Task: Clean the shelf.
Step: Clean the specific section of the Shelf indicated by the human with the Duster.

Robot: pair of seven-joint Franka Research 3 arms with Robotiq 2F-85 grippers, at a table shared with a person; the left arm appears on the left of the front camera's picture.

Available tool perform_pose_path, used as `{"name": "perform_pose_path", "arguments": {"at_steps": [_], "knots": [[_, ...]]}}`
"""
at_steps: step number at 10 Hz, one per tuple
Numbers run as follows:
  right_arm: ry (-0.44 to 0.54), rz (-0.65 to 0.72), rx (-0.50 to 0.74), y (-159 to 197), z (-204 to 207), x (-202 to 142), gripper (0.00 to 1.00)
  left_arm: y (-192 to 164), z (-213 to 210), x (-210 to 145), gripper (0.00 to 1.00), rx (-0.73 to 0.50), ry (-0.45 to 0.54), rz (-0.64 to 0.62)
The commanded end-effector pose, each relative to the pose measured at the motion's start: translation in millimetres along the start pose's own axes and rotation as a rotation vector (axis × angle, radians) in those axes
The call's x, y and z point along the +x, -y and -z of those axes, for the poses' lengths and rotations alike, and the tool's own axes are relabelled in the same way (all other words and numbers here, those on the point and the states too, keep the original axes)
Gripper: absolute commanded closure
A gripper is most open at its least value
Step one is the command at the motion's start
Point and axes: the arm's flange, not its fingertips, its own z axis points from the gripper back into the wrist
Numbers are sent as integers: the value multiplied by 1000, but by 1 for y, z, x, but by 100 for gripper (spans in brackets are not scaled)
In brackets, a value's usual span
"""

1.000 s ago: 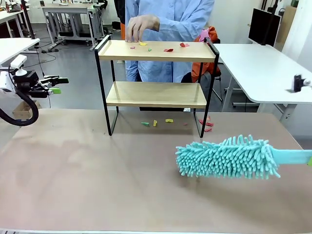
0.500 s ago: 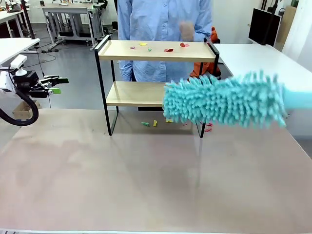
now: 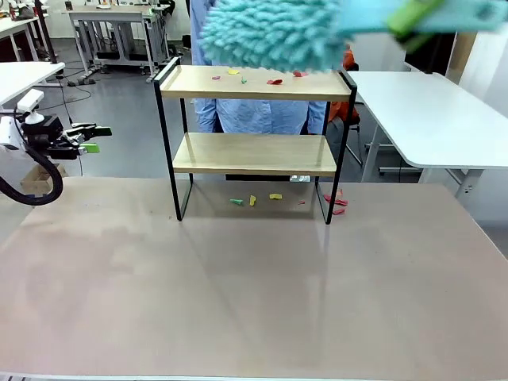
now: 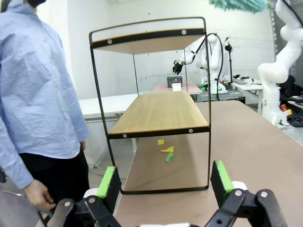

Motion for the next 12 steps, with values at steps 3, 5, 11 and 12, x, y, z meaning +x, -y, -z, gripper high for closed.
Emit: {"name": "perform_pose_path", "arguments": {"at_steps": [3,5,11,12], "knots": [[162,230,-50,-57,54,58,87,2,2,3,0,5,2,15],[125,242,8,-51,65,78,87,2,2,3,0,5,2,15],[113,178,-39,-54,70,59,87,2,2,3,0,5,2,15],[204,93,-104,-84,87,75,87,2,2,3,0,5,2,15]]}}
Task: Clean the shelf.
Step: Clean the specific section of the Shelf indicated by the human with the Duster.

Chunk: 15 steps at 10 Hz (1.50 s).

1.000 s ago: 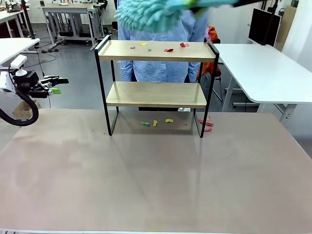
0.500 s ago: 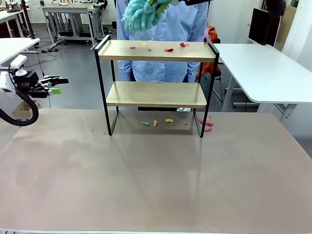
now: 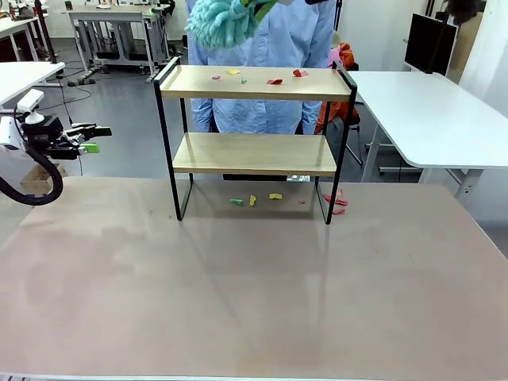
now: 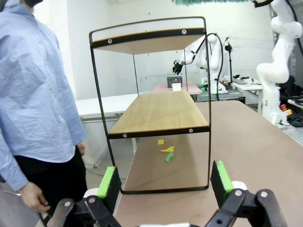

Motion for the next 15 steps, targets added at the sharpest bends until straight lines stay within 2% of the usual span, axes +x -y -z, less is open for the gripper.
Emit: {"name": "perform_pose_path", "arguments": {"at_steps": [1,3,6,8,15], "knots": [[112,-91,-56,-49,25,22,87,2,2,3,0,5,2,15],[192,-144,-151,-84,63,37,87,2,2,3,0,5,2,15],[203,-154,-260,-110,121,53,87,2,2,3,0,5,2,15],[241,-135,-331,-117,144,57,87,2,2,3,0,5,2,15],[208,-121,-484,-114,200,68,87,2,2,3,0,5,2,15]]}}
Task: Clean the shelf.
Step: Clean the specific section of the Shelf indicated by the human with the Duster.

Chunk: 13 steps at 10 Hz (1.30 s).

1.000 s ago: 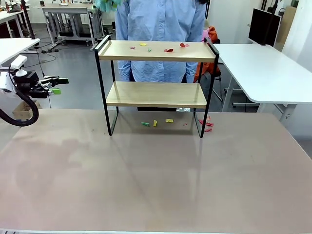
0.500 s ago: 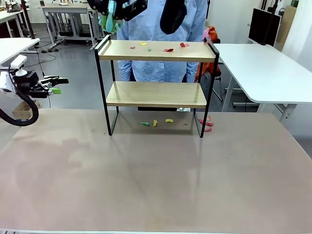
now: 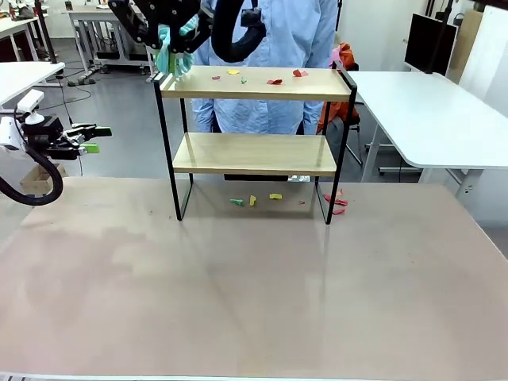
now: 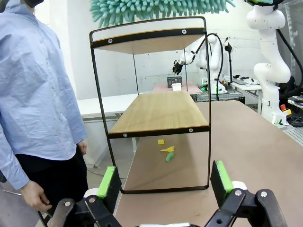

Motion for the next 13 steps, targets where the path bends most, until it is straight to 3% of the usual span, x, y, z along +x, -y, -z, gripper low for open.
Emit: {"name": "perform_pose_path", "arguments": {"at_steps": [1,6,8,9,13], "knots": [[25,47,-47,-14,1,9,87,2,2,4,0,5,2,15],[-68,32,-116,-11,33,1,87,2,2,4,0,5,2,15],[-129,22,-56,-8,16,-1,87,2,2,4,0,5,2,15],[-75,6,-101,0,41,-3,87,2,2,4,0,5,2,15],[-88,10,-92,-1,40,-3,87,2,2,4,0,5,2,15]]}}
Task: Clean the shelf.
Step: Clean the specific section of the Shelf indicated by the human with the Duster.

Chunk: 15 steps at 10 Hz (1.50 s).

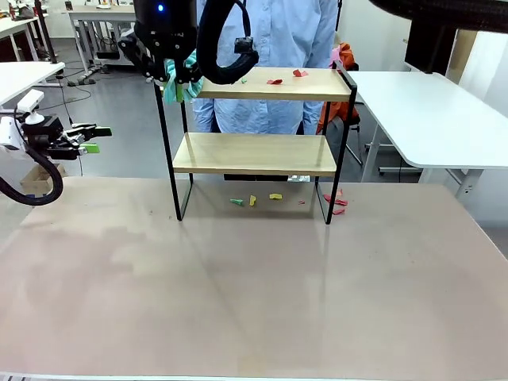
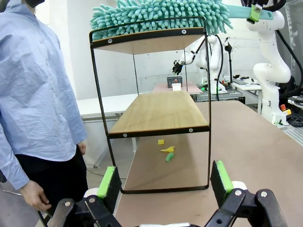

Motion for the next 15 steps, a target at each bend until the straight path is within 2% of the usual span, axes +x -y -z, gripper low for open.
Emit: {"name": "perform_pose_path", "arguments": {"at_steps": [1,8,12,15], "knots": [[-4,6,-27,13,7,12,87,2,2,4,0,5,2,15],[-147,148,-63,128,34,67,87,2,2,4,0,5,2,15],[-168,228,-122,201,42,84,87,2,2,4,0,5,2,15],[-141,253,-228,248,43,92,87,2,2,4,0,5,2,15]]}}
